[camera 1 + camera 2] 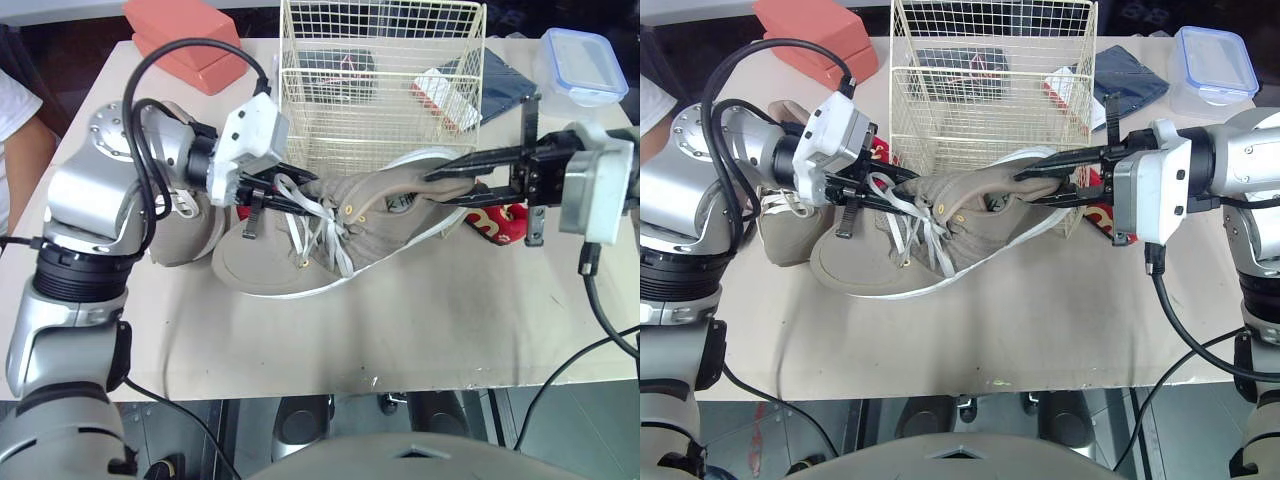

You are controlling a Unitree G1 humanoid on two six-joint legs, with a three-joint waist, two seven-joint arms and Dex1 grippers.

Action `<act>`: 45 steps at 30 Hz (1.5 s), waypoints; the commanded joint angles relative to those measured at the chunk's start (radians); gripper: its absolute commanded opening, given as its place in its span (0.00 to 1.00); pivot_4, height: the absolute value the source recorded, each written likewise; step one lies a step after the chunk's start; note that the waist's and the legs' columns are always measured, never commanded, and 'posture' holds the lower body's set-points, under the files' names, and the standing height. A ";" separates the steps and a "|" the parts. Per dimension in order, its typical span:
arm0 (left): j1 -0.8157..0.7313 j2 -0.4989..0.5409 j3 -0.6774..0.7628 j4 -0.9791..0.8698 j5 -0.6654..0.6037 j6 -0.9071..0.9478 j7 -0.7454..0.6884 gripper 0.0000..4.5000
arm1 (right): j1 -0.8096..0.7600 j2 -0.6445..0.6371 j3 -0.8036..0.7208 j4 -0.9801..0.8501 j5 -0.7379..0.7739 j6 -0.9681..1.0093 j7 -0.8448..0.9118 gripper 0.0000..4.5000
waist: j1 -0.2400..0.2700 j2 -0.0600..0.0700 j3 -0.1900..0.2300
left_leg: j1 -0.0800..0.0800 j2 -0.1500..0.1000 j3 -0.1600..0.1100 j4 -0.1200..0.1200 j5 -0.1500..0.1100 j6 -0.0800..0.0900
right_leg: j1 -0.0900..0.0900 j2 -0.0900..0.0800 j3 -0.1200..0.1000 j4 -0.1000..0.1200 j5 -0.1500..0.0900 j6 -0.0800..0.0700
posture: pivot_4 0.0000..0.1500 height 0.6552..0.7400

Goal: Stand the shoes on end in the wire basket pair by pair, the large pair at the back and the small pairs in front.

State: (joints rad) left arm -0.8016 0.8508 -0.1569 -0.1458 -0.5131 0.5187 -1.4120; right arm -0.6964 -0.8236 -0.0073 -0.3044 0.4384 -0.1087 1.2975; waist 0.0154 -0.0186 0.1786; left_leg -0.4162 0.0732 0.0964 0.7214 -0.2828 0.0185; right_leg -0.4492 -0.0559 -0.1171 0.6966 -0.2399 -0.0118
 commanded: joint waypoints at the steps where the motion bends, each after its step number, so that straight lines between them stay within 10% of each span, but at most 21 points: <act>1: -0.007 -0.050 0.084 -0.050 -0.063 0.000 0.057 0.08 | 0.019 -0.026 -0.085 -0.025 0.030 0.052 -0.066 0.55 | 0.000 0.000 0.000 | 0.000 0.000 0.000 0.000 0.000 0.000 | 0.000 0.000 0.000 0.000 0.000 0.000 | 1.00 0.36; 7: 0.079 -0.120 0.201 -0.109 -0.113 0.042 0.231 0.07 | 0.240 -0.118 -0.304 -0.038 0.162 0.343 -0.187 0.98 | 0.002 -0.001 0.000 | 0.000 0.000 0.000 0.000 0.000 0.000 | 0.000 -0.001 0.003 0.000 0.000 0.000 | 1.00 0.36; 21: 0.157 -0.425 0.186 -0.181 0.050 -0.150 0.647 0.07 | 0.385 0.051 -0.389 -0.316 0.735 0.864 -0.798 0.98 | -0.001 -0.001 0.000 | 0.002 0.000 -0.007 0.000 0.000 0.000 | 0.003 -0.002 0.004 0.001 0.001 0.000 | 1.00 0.36; 35: 0.219 -0.557 0.036 -0.082 0.401 -0.507 0.836 0.07 | 0.197 0.267 -0.211 -0.321 0.624 0.848 -1.187 0.98 | 0.003 -0.001 -0.001 | 0.000 -0.001 -0.007 0.000 0.000 0.000 | 0.002 -0.002 0.003 0.000 0.001 0.000 | 1.00 0.36; 45: 0.259 -0.569 0.005 -0.053 0.431 -0.579 0.836 0.07 | 0.169 0.276 -0.208 -0.331 0.593 0.851 -1.232 0.13 | 0.002 -0.001 -0.001 | 0.001 0.000 -0.007 0.000 0.000 0.001 | 0.002 -0.002 0.003 0.001 0.001 0.000 | 1.00 0.36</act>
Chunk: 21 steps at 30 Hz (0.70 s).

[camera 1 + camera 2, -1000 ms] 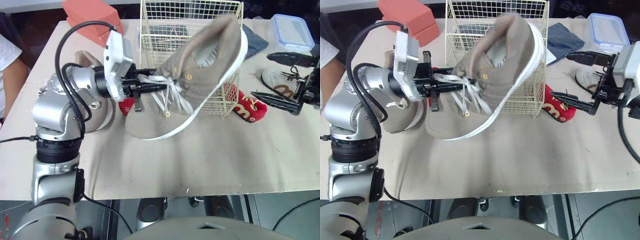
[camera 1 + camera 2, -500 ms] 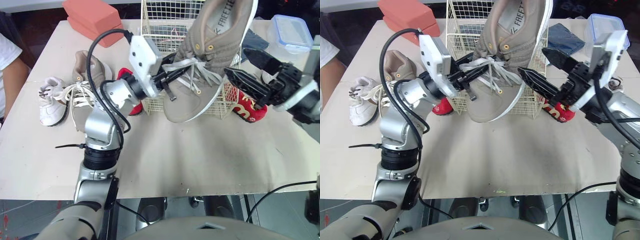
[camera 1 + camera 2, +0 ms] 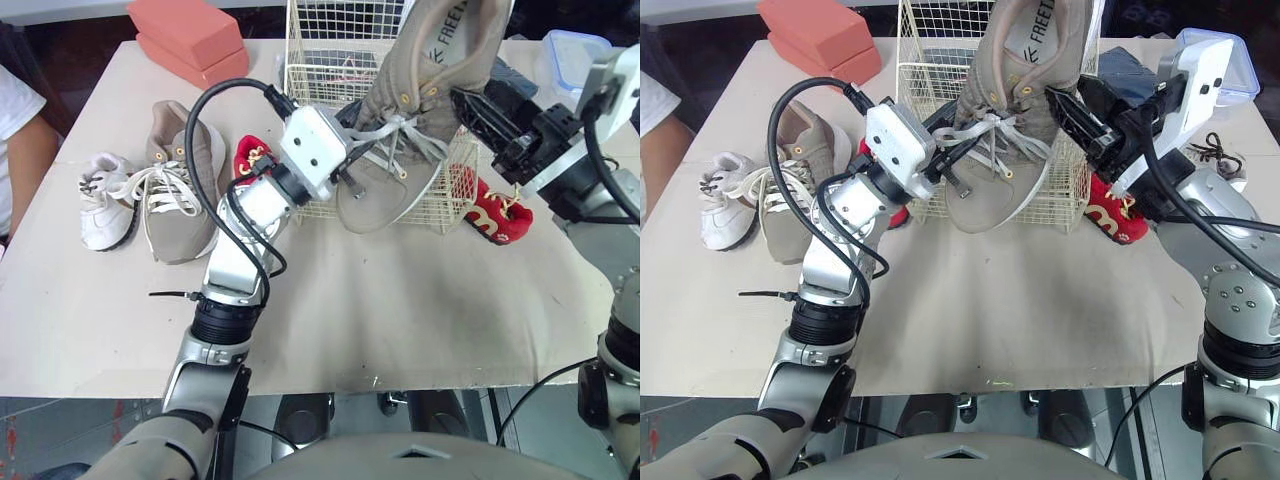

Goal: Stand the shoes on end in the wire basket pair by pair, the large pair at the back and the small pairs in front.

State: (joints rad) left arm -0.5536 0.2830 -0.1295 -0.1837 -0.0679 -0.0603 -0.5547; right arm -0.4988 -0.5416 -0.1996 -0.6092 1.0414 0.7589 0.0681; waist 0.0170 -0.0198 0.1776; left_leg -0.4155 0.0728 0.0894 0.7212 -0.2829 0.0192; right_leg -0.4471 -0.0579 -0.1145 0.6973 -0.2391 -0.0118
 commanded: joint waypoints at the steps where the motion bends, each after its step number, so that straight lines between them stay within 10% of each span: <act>1: 0.016 0.000 -0.023 -0.023 -0.031 0.015 -0.033 0.07 | -0.030 -0.007 -0.016 -0.027 -0.008 -0.016 -0.002 0.05 | 0.000 0.000 0.000 | 0.000 0.000 0.000 0.000 0.000 0.000 | 0.000 0.000 0.000 0.000 0.000 0.000 | 1.00 0.36; 10: 0.053 0.030 0.012 -0.099 -0.137 0.117 -0.086 0.95 | -0.060 0.031 -0.039 -0.039 0.051 -0.050 -0.017 0.00 | -0.002 0.000 0.000 | 0.000 0.000 -0.001 0.000 0.000 0.000 | 0.000 0.000 -0.001 0.000 0.000 0.000 | 1.00 0.36; 21: 0.108 0.235 0.231 -0.297 -0.573 0.491 -0.170 0.98 | -0.234 0.095 -0.114 0.076 0.049 -0.174 -0.050 0.00 | -0.004 0.000 0.000 | -0.001 0.001 -0.001 0.000 0.000 0.000 | -0.001 0.001 -0.001 -0.001 0.000 0.000 | 1.00 0.36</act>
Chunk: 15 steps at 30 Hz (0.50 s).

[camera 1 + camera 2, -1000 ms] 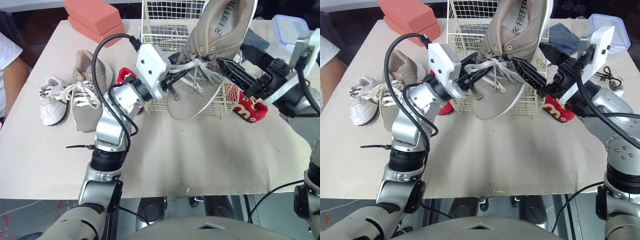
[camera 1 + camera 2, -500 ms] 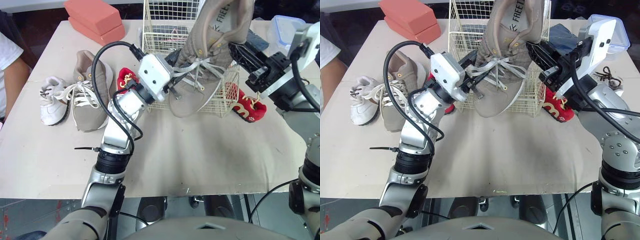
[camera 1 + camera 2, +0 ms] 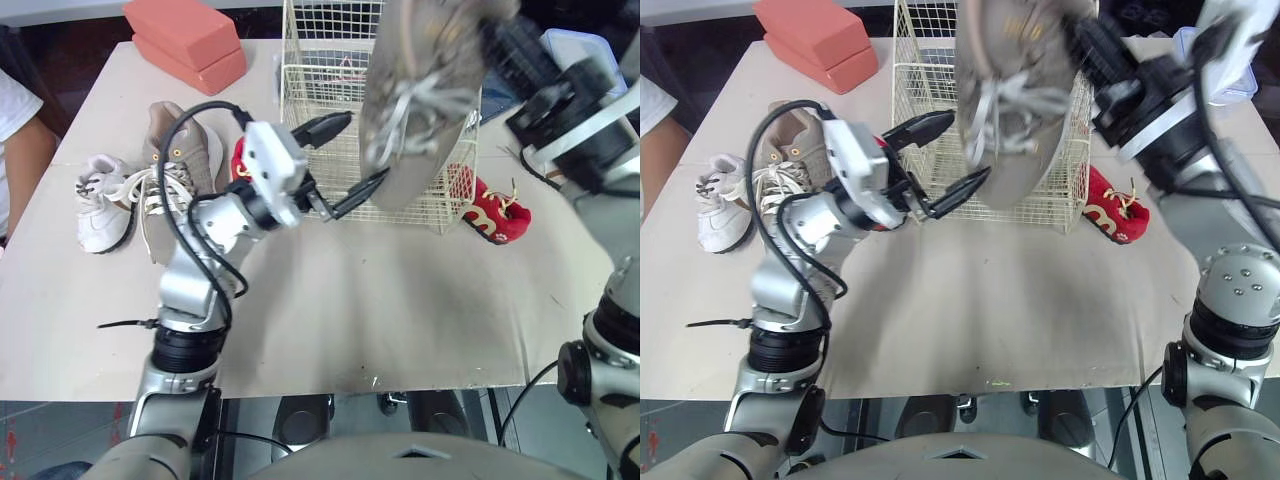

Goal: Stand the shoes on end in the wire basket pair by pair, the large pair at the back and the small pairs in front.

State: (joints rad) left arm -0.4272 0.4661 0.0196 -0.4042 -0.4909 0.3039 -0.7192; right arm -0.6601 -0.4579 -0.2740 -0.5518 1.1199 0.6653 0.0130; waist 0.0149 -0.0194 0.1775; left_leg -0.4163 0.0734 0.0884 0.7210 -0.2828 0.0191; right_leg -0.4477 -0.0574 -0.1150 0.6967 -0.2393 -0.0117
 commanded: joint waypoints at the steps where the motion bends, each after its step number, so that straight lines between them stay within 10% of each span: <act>1: -0.028 0.081 0.110 -0.084 -0.198 0.180 0.000 0.98 | -0.102 0.020 -0.040 0.046 -0.055 -0.109 0.011 0.00 | -0.002 0.000 0.000 | 0.000 0.000 0.000 0.000 0.000 0.000 | 0.000 0.000 0.000 0.000 0.000 0.000 | 1.00 0.36; 15: -0.149 0.342 0.278 -0.085 -0.540 0.516 0.044 0.98 | -0.337 0.100 0.059 0.521 -0.523 -0.613 0.345 0.00 | -0.004 0.001 0.001 | 0.000 0.000 0.001 -0.002 0.000 0.000 | -0.001 0.001 0.001 -0.001 0.000 0.000 | 1.00 0.36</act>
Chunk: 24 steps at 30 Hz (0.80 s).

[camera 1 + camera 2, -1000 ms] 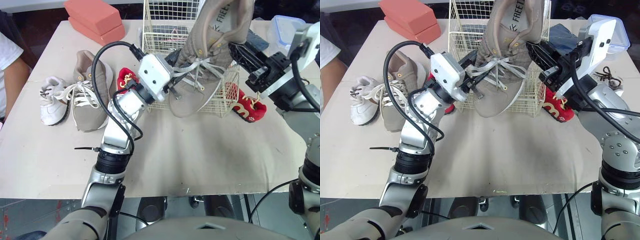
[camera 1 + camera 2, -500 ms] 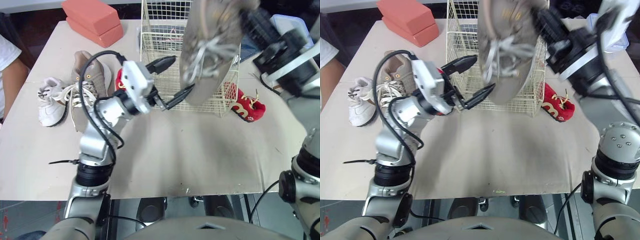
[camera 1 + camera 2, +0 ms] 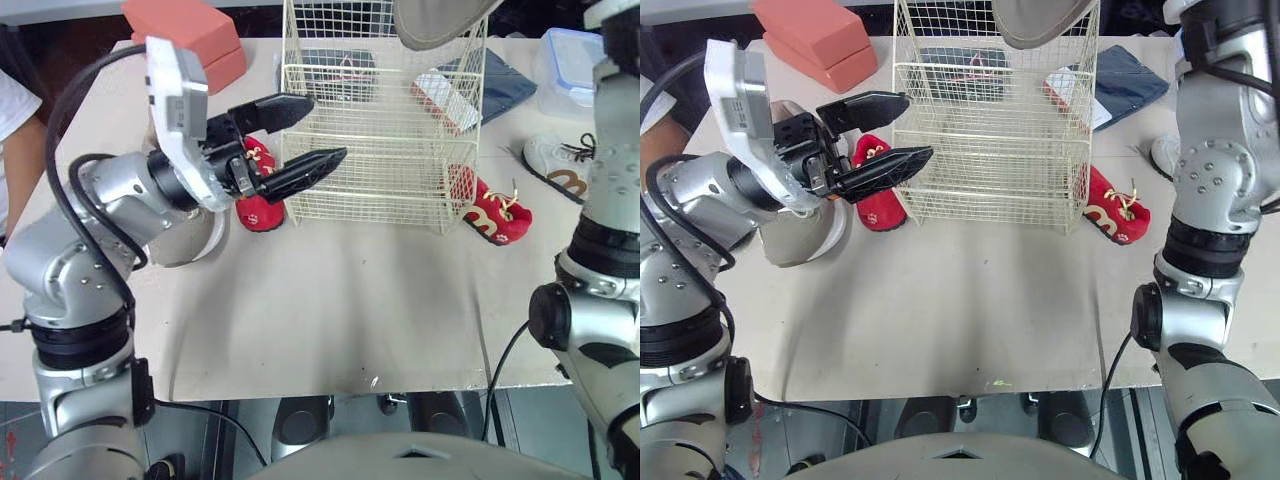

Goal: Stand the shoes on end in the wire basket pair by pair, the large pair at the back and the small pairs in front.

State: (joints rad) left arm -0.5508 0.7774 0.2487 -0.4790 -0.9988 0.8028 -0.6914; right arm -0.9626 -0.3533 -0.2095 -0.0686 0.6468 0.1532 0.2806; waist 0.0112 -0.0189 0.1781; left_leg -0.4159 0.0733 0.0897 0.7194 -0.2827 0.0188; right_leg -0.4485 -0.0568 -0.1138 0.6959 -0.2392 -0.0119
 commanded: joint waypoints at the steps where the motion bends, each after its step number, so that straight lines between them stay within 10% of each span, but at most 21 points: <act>1: -0.031 0.035 0.053 -0.005 -0.035 0.020 0.027 0.98 | -0.032 -0.004 0.000 0.066 -0.069 -0.125 0.102 0.00 | 0.000 0.000 0.000 | 0.000 0.000 0.000 0.000 0.000 0.000 | 0.000 0.000 0.000 0.000 0.000 0.000 | 1.00 0.36; 24: -0.042 0.060 0.057 0.011 -0.030 0.021 0.041 0.98 | -0.016 -0.014 0.042 0.451 -0.312 -0.409 0.295 0.00 | -0.015 0.000 0.000 | 0.000 0.000 0.000 0.000 0.001 -0.001 | 0.000 -0.002 0.000 0.001 0.000 0.000 | 1.00 0.36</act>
State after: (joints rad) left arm -0.5795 0.8201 0.2856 -0.4579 -1.0245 0.8373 -0.6402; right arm -0.9477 -0.3461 -0.1560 0.3970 0.3414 -0.2498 0.5807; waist -0.0036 -0.0186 0.1785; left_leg -0.4162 0.0733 0.0898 0.7196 -0.2820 0.0175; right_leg -0.4486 -0.0588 -0.1137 0.6967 -0.2391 -0.0121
